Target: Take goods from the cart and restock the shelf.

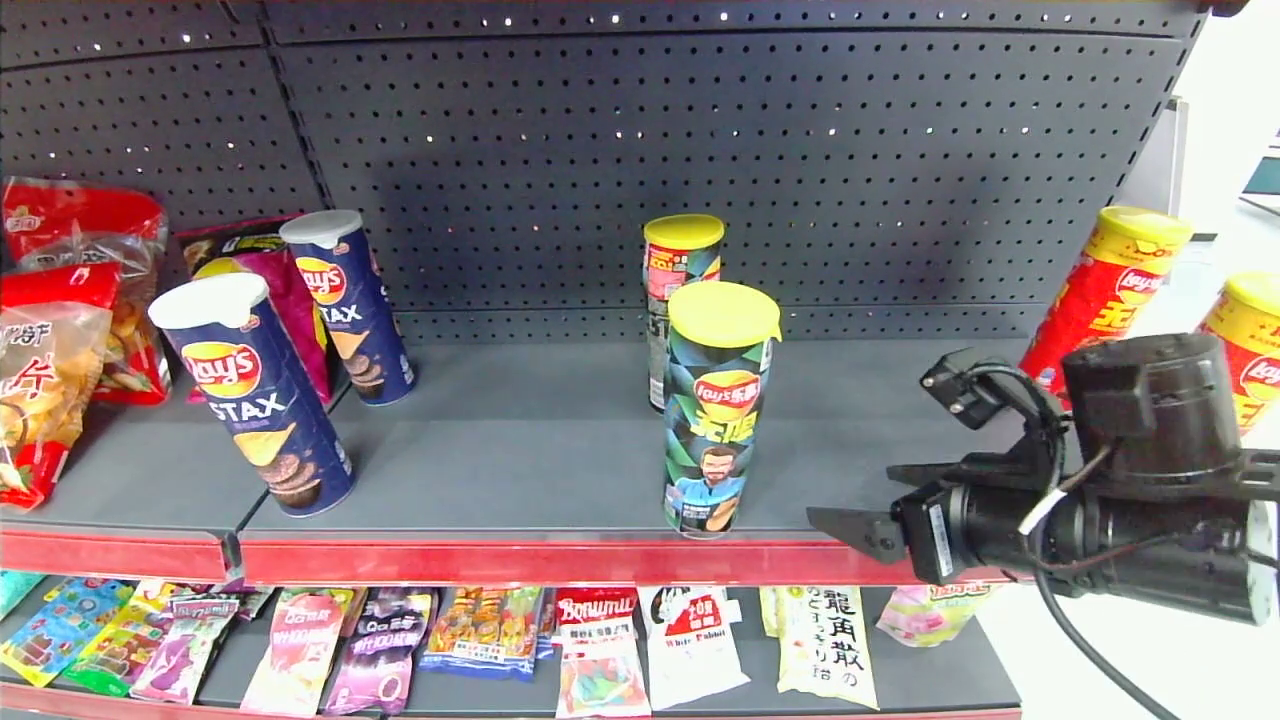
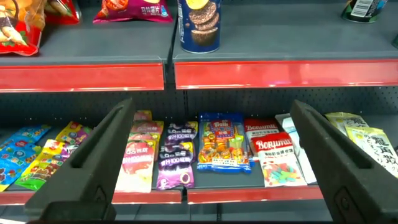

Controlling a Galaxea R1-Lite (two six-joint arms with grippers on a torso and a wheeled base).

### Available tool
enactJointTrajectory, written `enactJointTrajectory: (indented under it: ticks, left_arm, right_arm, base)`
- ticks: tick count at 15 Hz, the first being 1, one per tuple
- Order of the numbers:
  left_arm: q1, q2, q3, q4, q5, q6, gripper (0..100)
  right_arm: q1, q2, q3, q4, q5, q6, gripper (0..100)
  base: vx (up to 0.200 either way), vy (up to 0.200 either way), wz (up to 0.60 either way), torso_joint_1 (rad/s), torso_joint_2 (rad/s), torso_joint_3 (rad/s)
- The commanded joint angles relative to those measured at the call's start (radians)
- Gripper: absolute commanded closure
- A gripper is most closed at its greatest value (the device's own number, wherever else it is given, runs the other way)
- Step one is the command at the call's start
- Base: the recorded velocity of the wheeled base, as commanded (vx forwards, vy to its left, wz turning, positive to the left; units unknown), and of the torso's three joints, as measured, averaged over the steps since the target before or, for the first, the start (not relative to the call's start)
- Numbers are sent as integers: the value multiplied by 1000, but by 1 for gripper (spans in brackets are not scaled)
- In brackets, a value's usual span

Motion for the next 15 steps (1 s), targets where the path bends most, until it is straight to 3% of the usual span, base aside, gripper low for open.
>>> enactJointTrajectory:
  ticks: [1, 7, 15]
  left_arm:
    - [-1, -1, 0, -2, 0, 0, 0]
    - [1, -1, 0, 0, 0, 0, 0]
    - [1, -1, 0, 0, 0, 0, 0]
  right_arm:
    - [6, 95, -33, -5, -37, -2, 0]
    - [30, 200, -125, -4, -117, -5, 0]
    - [33, 260, -163, -2, -126, -6, 0]
  base:
    - [0, 0, 0, 0, 0, 0]
    - [0, 0, 0, 0, 0, 0]
    - [0, 0, 0, 0, 0, 0]
